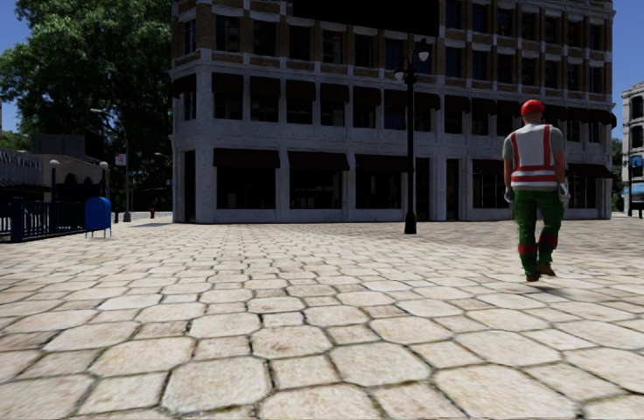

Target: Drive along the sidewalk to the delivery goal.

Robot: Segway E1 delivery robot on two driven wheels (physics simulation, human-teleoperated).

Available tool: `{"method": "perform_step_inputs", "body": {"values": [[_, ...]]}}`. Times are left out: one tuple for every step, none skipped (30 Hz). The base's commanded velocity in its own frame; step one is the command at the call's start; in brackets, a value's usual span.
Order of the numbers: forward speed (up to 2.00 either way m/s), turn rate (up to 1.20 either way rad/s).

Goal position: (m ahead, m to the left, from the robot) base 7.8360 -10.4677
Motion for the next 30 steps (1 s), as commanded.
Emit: {"method": "perform_step_inputs", "body": {"values": [[1.31,0.0],[1.31,0.0],[1.31,0.0],[1.31,0.0],[1.31,0.0],[1.31,0.0],[1.31,0.0],[1.31,0.0],[1.31,0.0],[1.31,-0.02],[1.31,-0.08],[1.31,-0.09],[1.31,-0.11],[1.31,-0.11],[1.31,-0.14],[1.31,-0.17],[1.31,-0.21],[1.31,-0.21],[1.31,-0.22],[1.31,-0.23],[1.31,-0.23],[1.31,-0.23],[1.31,-0.23],[1.31,-0.23],[1.31,-0.23],[1.31,-0.23],[1.31,-0.23],[1.31,-0.23],[1.31,-0.23],[1.31,-0.23]]}}
